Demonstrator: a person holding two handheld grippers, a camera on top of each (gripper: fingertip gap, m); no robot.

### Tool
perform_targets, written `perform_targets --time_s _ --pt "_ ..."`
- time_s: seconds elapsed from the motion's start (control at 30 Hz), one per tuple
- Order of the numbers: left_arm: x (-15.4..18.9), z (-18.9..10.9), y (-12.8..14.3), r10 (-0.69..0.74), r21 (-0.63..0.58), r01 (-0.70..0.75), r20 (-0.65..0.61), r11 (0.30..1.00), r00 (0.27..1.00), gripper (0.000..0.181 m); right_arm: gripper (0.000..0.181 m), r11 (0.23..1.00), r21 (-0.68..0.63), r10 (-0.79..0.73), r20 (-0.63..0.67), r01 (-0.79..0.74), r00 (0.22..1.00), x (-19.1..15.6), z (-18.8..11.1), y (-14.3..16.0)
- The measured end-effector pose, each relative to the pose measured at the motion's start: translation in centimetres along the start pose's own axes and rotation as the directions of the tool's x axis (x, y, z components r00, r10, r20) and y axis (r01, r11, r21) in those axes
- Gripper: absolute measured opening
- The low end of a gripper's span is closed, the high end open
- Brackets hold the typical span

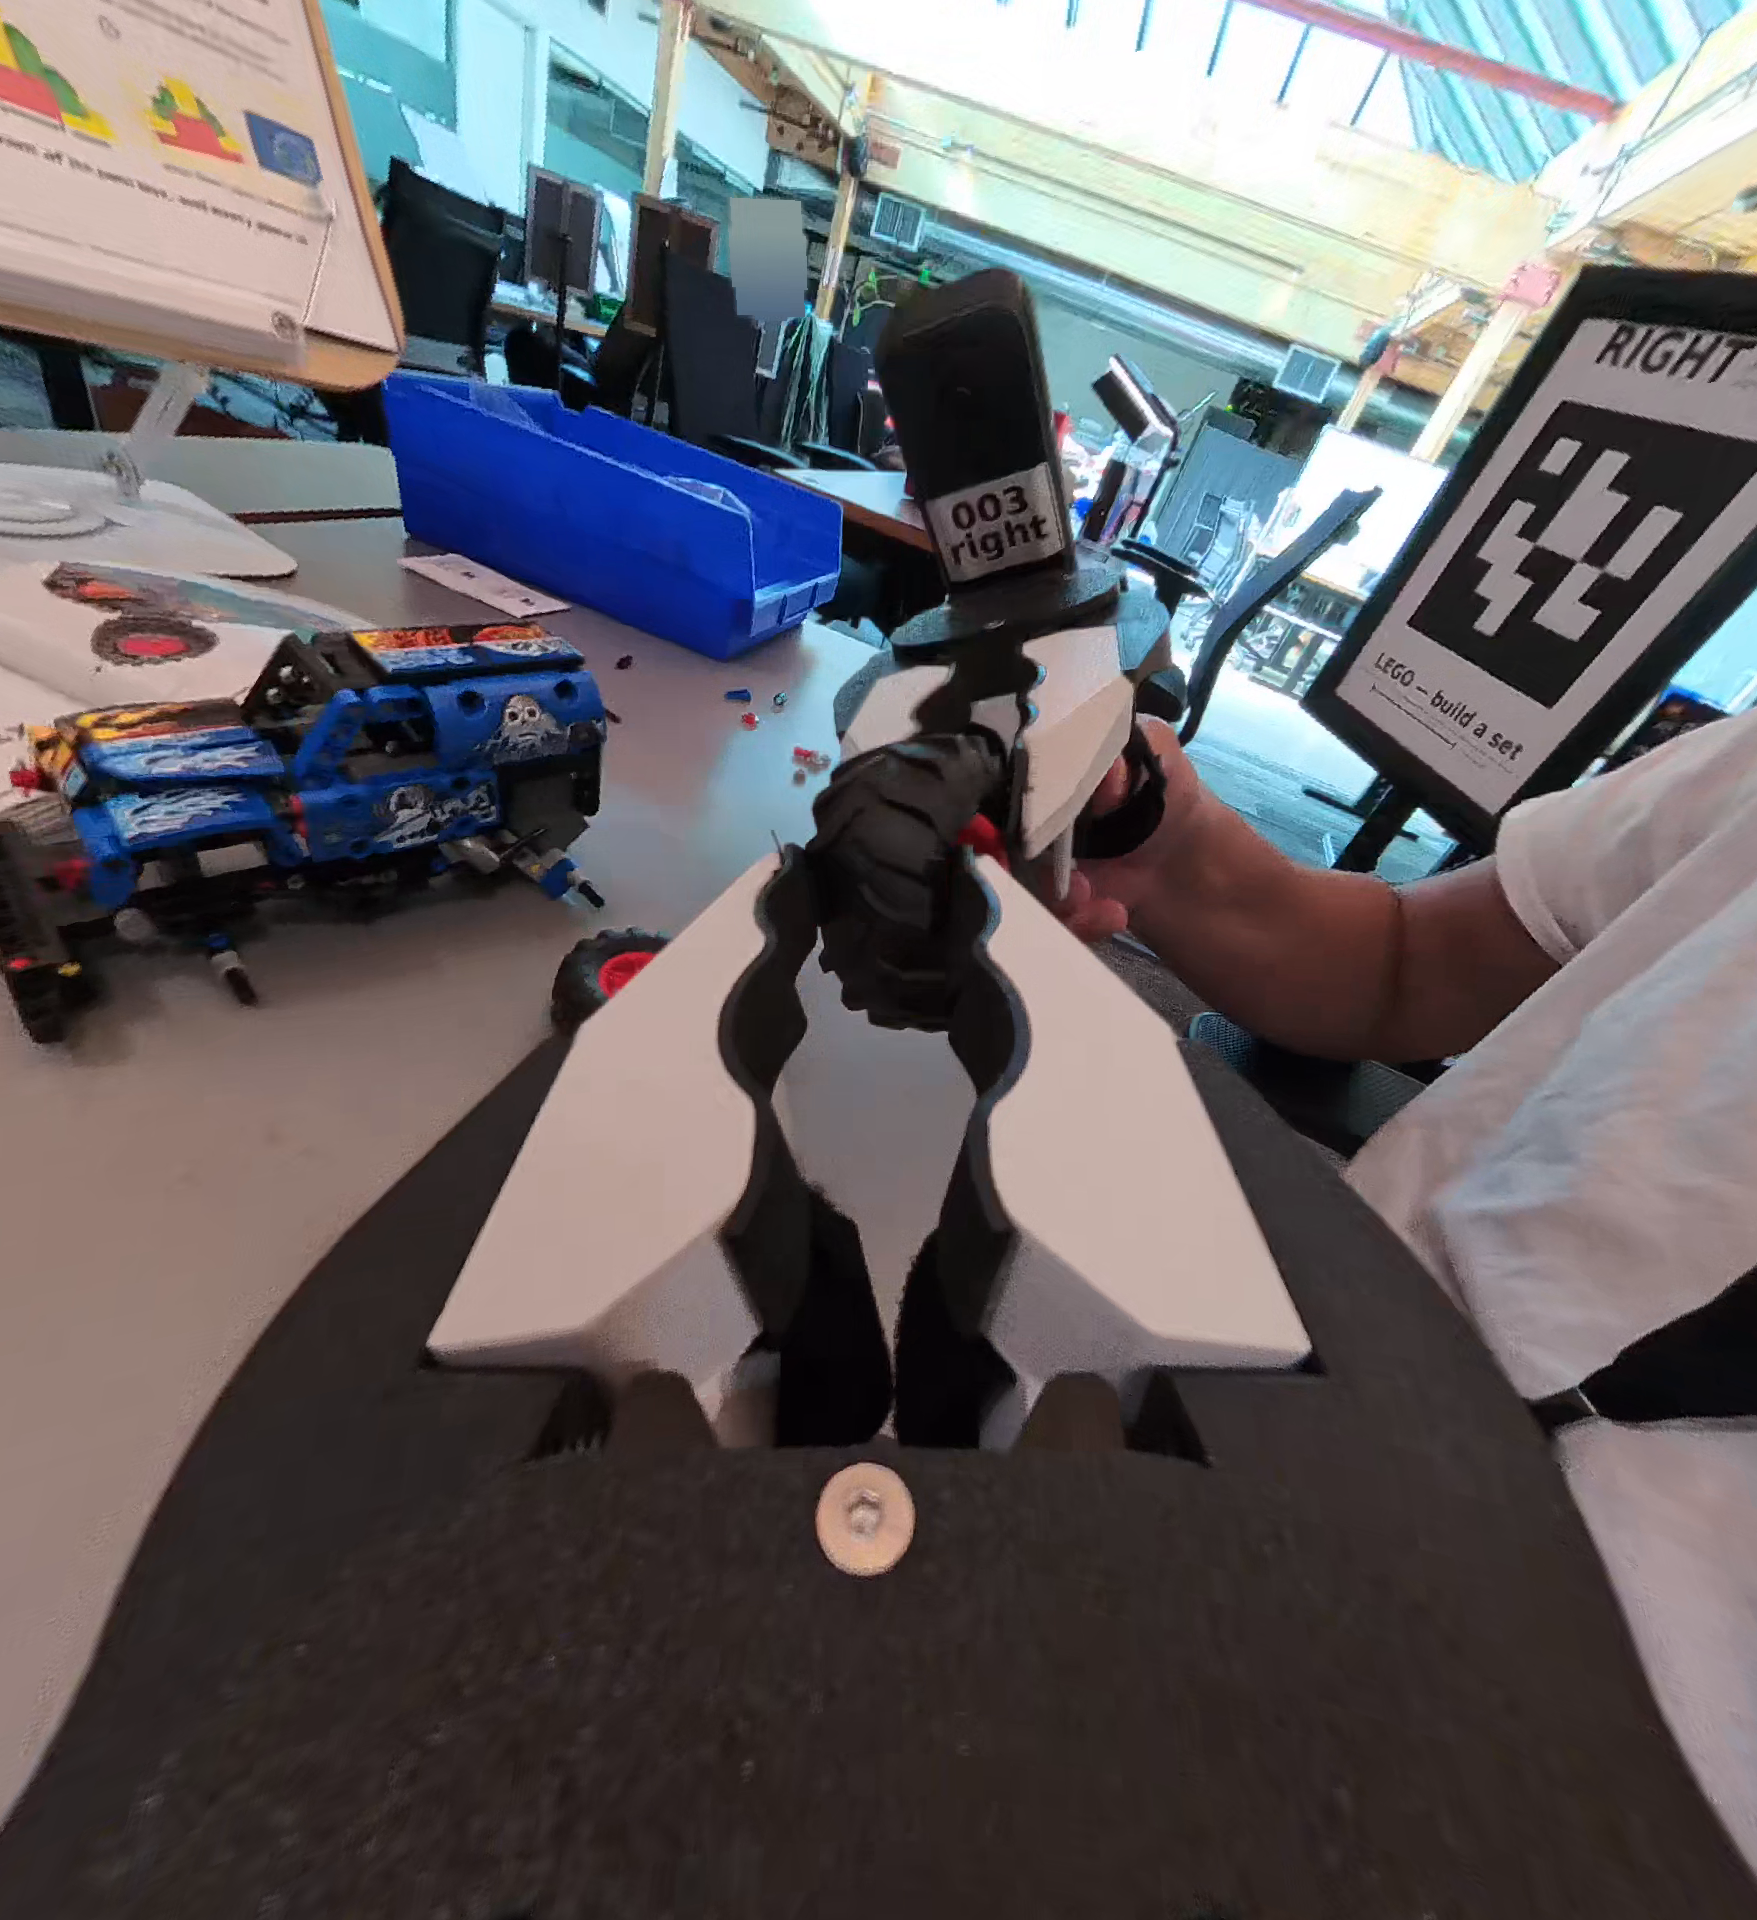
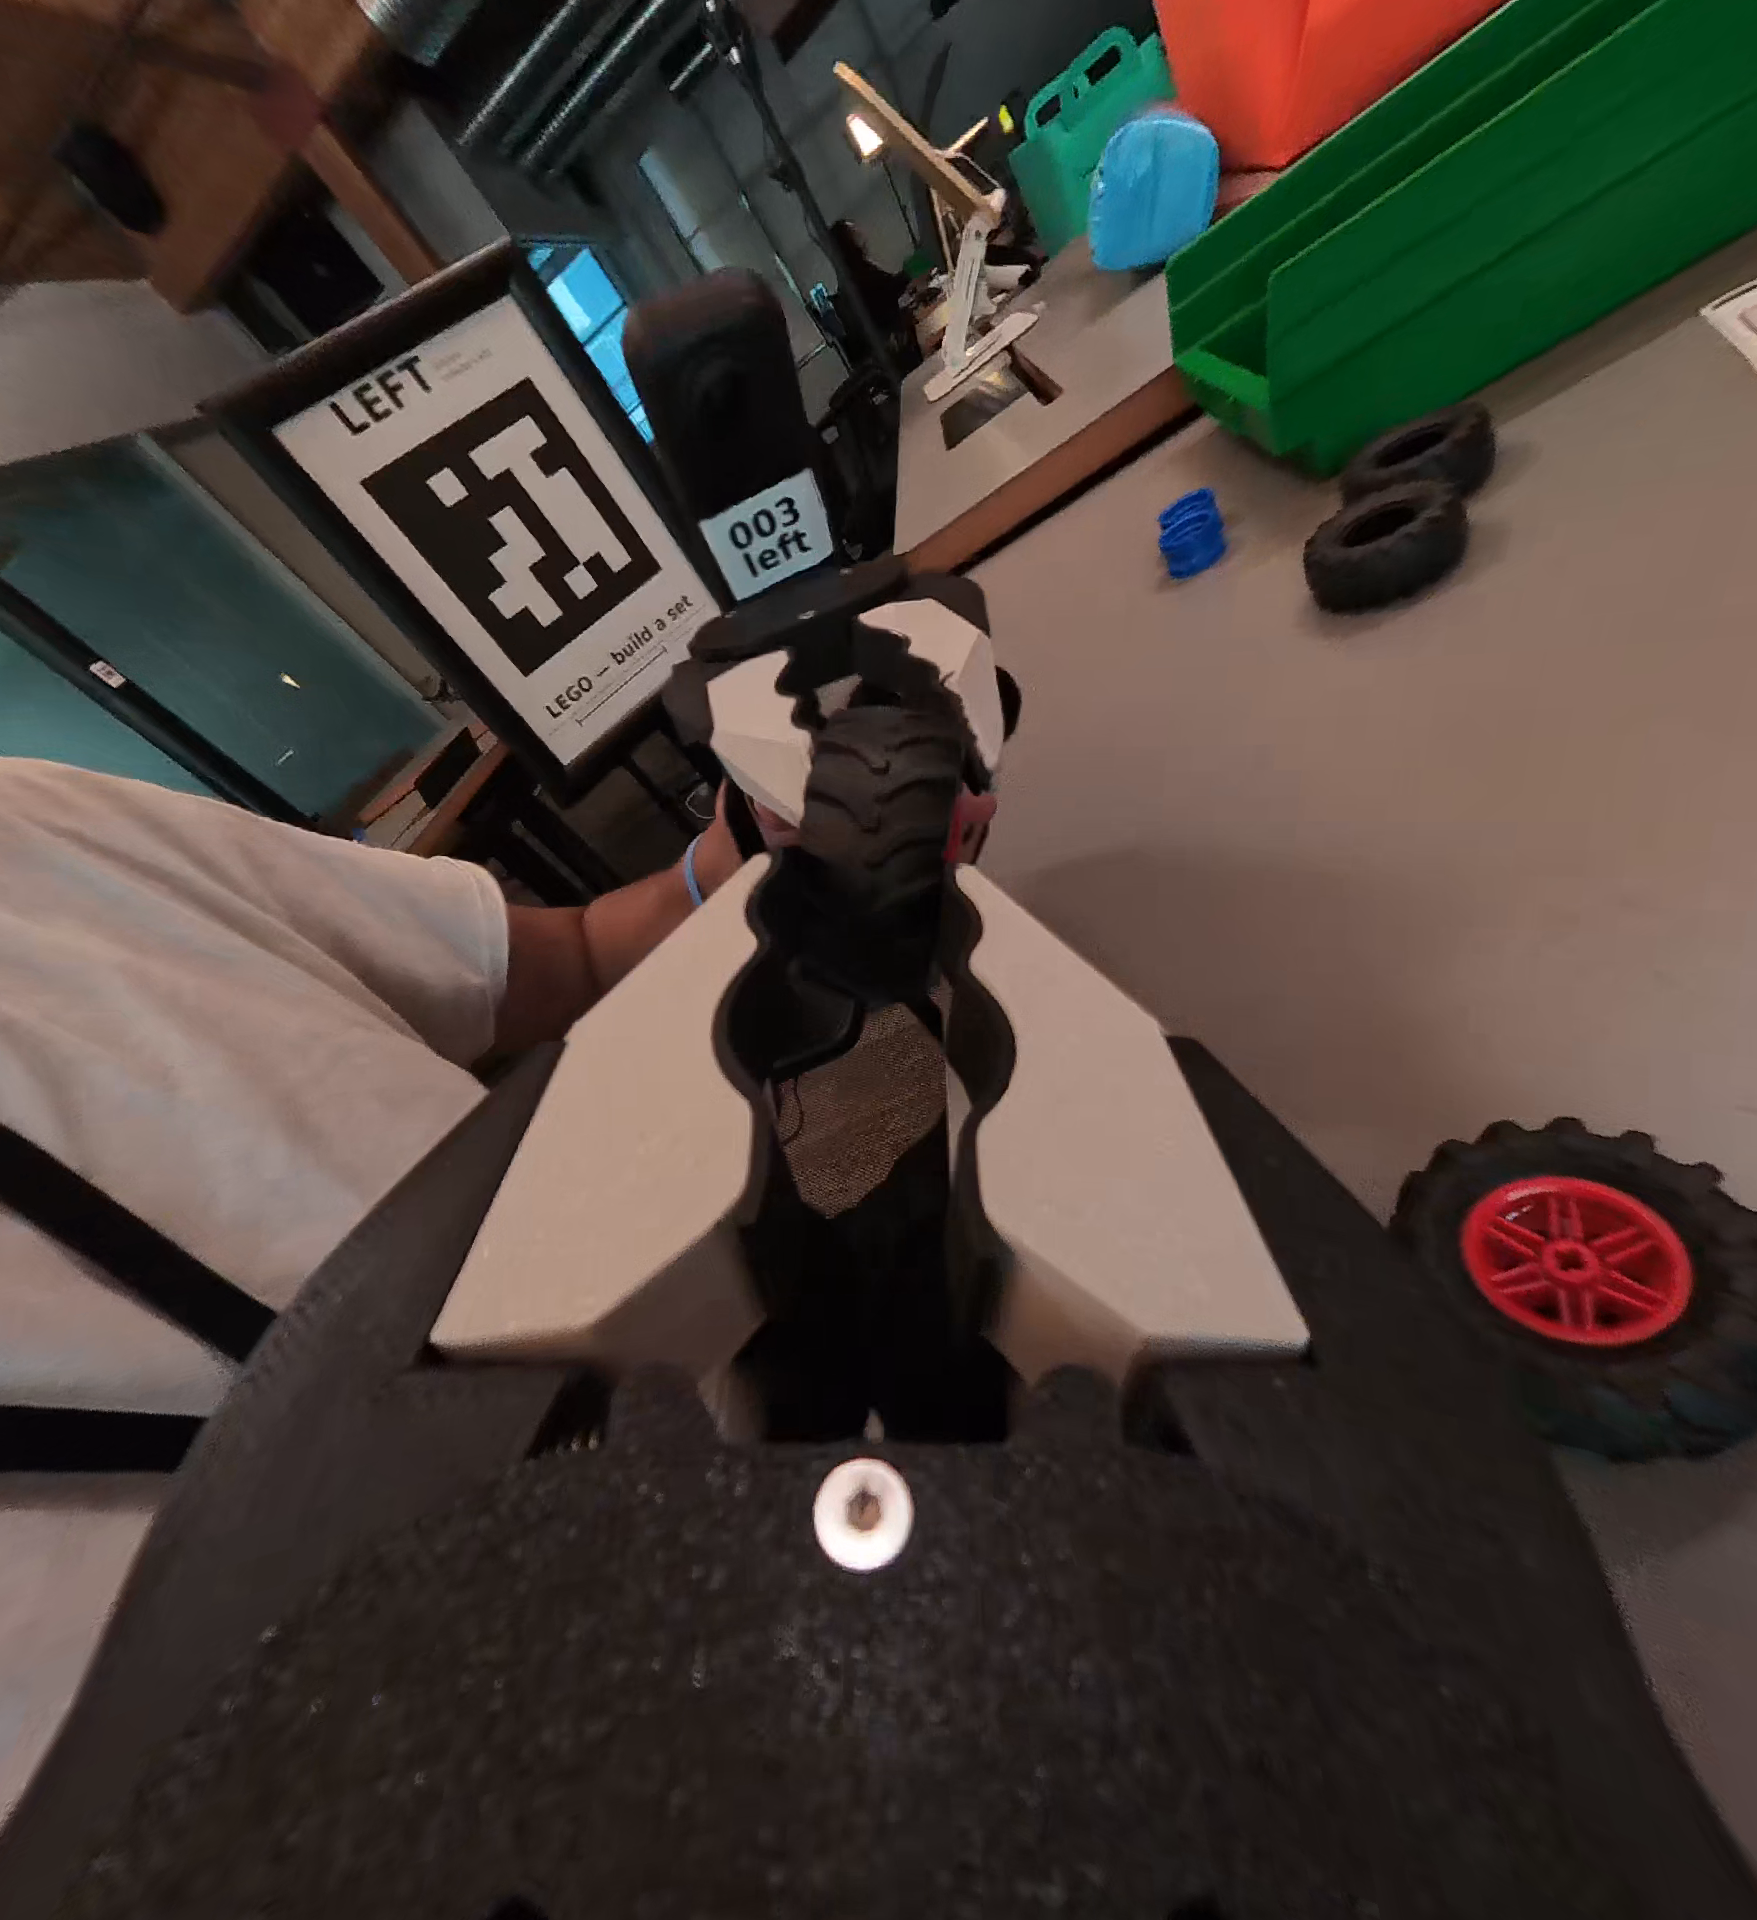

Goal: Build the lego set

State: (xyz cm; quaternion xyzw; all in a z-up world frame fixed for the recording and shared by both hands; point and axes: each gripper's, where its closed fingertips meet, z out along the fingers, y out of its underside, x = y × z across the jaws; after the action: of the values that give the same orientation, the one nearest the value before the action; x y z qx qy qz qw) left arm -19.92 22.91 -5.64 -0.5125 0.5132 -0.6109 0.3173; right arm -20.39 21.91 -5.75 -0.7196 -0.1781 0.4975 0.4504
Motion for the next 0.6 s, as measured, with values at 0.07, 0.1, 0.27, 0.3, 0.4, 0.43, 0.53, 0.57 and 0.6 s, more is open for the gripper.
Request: perform_targets --time_s 0.07,0.1,0.27,0.3,0.4,0.43,0.53,0.57,0.6 --pt "-0.9 -0.1 0.6 0.016 -0.03 -0.014 0.043 0.999 0.999 0.023 0.026 1.0 -0.007 -0.018 -0.043 0.017 0.999 1.0 0.3 0.3" --pt "-1.4 -0.1 0.7 0.017 -0.032 -0.015 0.069 0.999 0.997 0.023 0.027 0.999 -0.013 -0.043 -0.09 0.041 0.995 1.5 0.5 0.4" --pt "-2.6 -0.1 1.0 0.108 -0.068 -0.097 0.188 0.993 0.976 0.022 0.03 0.982 -0.072 -0.185 -0.289 0.172 0.939 3.4 1.0 0.8" --pt "-2.4 -0.2 0.8 0.094 -0.057 -0.086 0.169 0.995 0.981 0.022 0.029 0.987 -0.05 -0.158 -0.254 0.15 0.954 3.0 1.0 0.7" --pt "-1.7 -0.2 0.6 0.024 -0.016 -0.023 0.097 1.0 0.995 0.023 0.028 0.999 0.027 -0.042 -0.09 0.045 0.995 1.8 0.9 0.4" --pt "-1.4 -0.2 0.5 0.01 -0.001 -0.01 0.075 1.0 0.997 0.023 0.026 0.999 0.046 -0.008 -0.033 0.009 0.999 1.4 0.9 0.2" --pt "-0.2 -0.1 -0.2 -0.052 0.048 0.053 -0.014 0.997 0.999 0.024 0.026 0.993 0.089 0.065 0.131 -0.077 0.989 -0.2 0.6 -0.3" --pt "0.1 -0.1 -0.4 -0.063 0.058 0.065 -0.034 0.996 0.997 0.024 0.025 0.992 0.093 0.07 0.16 -0.086 0.985 -0.5 0.6 -0.3" --pt "0.4 -0.1 -0.6 -0.075 0.067 0.078 -0.057 0.995 0.996 0.024 0.025 0.989 0.098 0.088 0.205 -0.11 0.975 -0.9 0.5 -0.3"
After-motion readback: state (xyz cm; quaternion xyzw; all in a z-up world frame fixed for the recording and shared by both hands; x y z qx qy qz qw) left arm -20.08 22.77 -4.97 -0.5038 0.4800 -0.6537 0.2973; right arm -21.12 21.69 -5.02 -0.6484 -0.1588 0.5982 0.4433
